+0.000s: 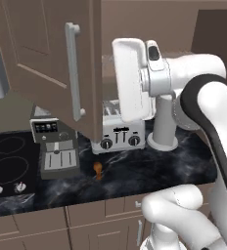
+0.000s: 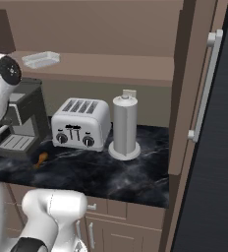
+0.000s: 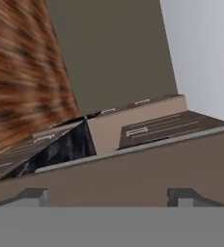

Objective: Retrieve the tupperware from the cabinet, then place the raw meat into the tupperware to avoid contamination.

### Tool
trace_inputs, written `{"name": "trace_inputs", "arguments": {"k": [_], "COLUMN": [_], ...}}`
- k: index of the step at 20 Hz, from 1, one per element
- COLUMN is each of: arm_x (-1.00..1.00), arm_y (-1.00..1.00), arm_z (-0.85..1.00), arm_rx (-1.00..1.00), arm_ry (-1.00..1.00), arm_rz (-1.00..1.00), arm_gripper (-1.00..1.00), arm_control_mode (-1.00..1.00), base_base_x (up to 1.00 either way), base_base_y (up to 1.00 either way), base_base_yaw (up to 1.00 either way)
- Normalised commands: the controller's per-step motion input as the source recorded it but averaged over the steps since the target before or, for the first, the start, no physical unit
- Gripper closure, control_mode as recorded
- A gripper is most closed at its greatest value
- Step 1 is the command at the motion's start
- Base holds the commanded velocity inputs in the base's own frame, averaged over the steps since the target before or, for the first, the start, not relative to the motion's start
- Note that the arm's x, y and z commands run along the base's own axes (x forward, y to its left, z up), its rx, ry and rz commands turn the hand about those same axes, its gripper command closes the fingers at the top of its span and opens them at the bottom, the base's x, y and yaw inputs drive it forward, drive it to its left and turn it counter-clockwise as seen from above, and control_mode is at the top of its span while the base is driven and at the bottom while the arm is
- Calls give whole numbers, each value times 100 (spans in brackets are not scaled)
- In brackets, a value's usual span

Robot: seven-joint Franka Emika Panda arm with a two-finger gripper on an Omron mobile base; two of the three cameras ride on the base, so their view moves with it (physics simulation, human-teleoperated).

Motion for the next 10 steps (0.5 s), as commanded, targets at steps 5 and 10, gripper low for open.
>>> {"name": "trace_inputs", "arguments": {"k": [5, 10], "arm_x": [0, 0], "arm_y": [93, 83], "arm_z": [-21, -18], "arm_rx": [-8, -7], "arm_ry": [0, 0], "arm_rz": [0, 0], "arm_gripper": [-100, -100], "arm_control_mode": [-100, -100], "base_base_x": [0, 0], "base_base_y": [0, 0], "base_base_yaw": [0, 0]}}
